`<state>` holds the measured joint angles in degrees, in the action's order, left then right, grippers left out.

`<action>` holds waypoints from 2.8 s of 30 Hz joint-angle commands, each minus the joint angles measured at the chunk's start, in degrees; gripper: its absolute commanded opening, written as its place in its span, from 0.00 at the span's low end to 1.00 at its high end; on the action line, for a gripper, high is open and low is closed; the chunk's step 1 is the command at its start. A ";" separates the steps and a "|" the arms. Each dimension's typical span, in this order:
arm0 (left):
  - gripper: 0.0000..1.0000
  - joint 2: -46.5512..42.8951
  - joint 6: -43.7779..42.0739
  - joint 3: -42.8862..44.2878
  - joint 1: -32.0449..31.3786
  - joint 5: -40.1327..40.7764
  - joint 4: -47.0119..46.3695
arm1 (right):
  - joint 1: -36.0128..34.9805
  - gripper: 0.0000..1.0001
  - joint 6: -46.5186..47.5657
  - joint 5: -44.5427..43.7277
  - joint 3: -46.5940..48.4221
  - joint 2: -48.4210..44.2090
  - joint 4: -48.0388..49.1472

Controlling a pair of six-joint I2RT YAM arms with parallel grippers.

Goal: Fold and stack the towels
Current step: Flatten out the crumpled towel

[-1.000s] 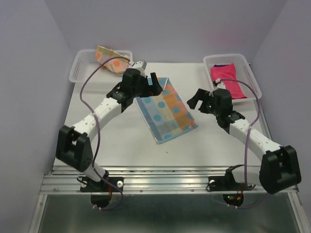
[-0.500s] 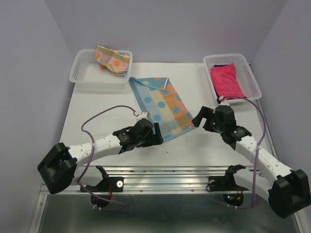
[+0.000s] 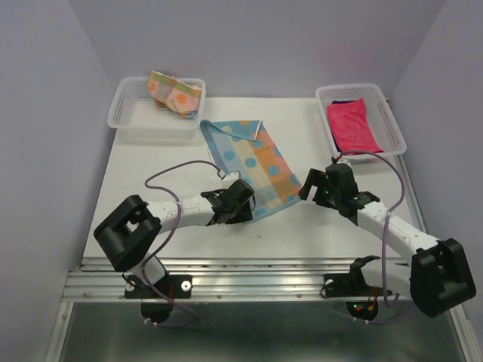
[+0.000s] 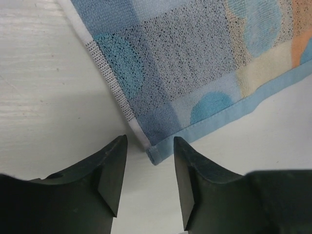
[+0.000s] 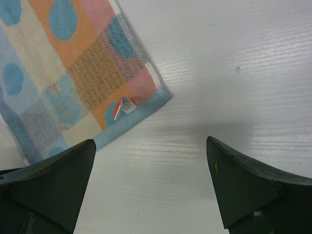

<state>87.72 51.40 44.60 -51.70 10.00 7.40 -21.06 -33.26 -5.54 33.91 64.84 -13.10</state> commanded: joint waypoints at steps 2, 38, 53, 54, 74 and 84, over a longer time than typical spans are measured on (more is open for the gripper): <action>0.44 2.45 0.63 2.16 -0.59 0.73 1.13 | -0.21 1.00 0.47 -2.63 0.37 1.43 2.12; 0.00 -7.04 1.16 -7.68 -2.26 4.68 -1.60 | -10.58 0.51 1.18 -10.80 7.75 17.34 -2.19; 0.00 -14.41 -4.11 -6.98 -2.26 5.29 -6.26 | -11.11 0.01 2.93 -12.48 9.59 14.01 0.10; 0.00 -15.29 -4.63 -6.89 -2.26 5.73 -6.17 | -11.11 0.01 3.80 -11.95 9.59 11.82 0.27; 0.00 -35.16 -24.93 28.85 -2.26 -3.91 -5.55 | -11.20 0.01 16.38 3.51 30.22 -16.32 8.80; 0.00 -37.53 -22.75 35.30 -2.26 -17.81 -7.13 | -11.20 0.01 13.23 13.35 41.67 -19.31 2.74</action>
<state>51.11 28.45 78.48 -53.65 0.23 2.46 -31.94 -18.50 1.34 71.35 46.57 -8.08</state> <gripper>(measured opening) 0.017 0.015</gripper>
